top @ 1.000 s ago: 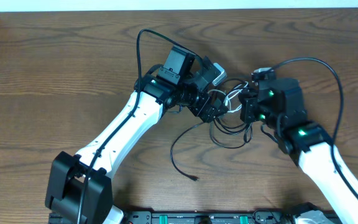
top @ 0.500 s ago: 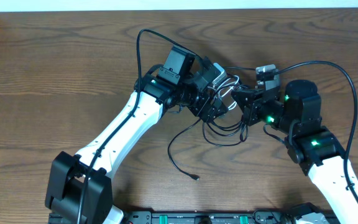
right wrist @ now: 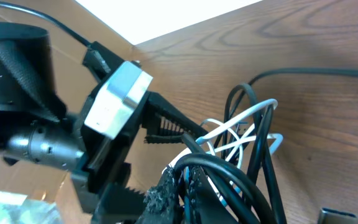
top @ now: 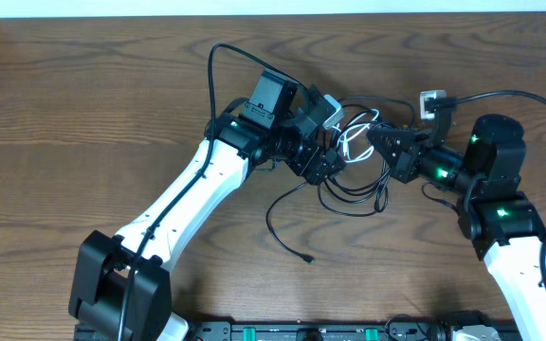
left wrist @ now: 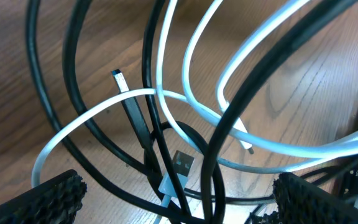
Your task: Untangle cables
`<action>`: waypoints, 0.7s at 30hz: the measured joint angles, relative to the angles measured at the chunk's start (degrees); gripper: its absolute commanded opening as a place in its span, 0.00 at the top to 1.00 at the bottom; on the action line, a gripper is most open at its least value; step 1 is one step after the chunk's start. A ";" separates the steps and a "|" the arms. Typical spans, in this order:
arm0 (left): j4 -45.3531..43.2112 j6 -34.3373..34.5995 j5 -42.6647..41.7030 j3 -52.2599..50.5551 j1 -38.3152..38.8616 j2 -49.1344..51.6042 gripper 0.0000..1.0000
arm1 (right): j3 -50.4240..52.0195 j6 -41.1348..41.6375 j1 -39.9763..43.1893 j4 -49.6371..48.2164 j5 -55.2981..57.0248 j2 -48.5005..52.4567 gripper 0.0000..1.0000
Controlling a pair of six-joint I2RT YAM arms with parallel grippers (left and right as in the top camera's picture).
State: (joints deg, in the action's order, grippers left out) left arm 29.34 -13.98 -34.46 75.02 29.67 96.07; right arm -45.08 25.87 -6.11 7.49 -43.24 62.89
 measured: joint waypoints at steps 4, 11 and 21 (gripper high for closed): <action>-1.55 0.00 0.20 0.00 0.00 0.00 0.02 | -0.07 -5.49 -0.15 9.62 6.88 0.33 0.99; -1.99 0.00 0.33 0.00 0.00 0.00 0.02 | 0.63 -8.59 0.07 10.10 10.40 7.15 0.99; -2.12 0.04 0.33 0.00 0.00 0.00 0.02 | 0.15 -14.51 -2.05 10.12 10.01 7.04 0.99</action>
State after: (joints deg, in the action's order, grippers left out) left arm 27.22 -13.93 -34.13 75.02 29.67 96.07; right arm -44.93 11.35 -8.16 17.61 -33.23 69.93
